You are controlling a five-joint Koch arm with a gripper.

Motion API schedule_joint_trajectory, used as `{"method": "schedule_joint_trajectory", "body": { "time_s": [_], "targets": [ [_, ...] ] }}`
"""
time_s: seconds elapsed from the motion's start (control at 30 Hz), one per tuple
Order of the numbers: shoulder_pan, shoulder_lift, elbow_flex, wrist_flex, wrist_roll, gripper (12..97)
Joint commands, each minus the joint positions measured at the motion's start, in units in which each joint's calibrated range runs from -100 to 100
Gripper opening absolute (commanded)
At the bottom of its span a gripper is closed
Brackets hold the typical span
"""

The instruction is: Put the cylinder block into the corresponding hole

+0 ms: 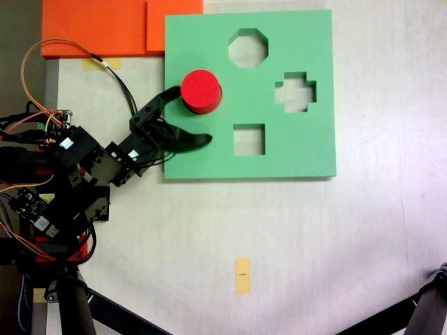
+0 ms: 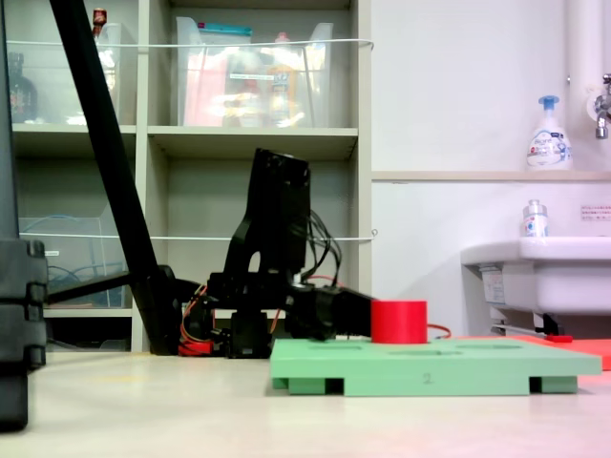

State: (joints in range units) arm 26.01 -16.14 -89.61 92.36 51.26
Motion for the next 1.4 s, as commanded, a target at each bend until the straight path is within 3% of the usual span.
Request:
{"method": "schedule_joint_trajectory", "body": {
  "time_s": [0.0,0.03,0.07,0.27,0.4,0.57,0.7,0.97,1.2,1.37],
  "targets": [
    [-0.59,-9.7,-3.01,7.64,0.0,62.0],
    [-1.03,-16.12,-3.41,7.64,0.0,49.5],
    [-1.37,-22.13,-3.91,6.87,0.0,44.4],
    [-4.79,-66.68,-2.01,-19.9,-0.1,45.2],
    [-8.94,-83.86,2.27,-33.87,-0.15,48.3],
    [-18.02,-83.86,8.86,-41.95,-6.74,47.7],
    [-24.42,-83.86,11.85,-45.61,-31.94,46.5],
    [-25.01,-83.86,-3.71,-49.27,-53.63,46.9],
    [-23.25,-83.86,-10.39,-60.35,-58.27,46.8],
    [-23.49,-83.86,-10.39,-79.8,-58.51,46.9]
  ]
}}
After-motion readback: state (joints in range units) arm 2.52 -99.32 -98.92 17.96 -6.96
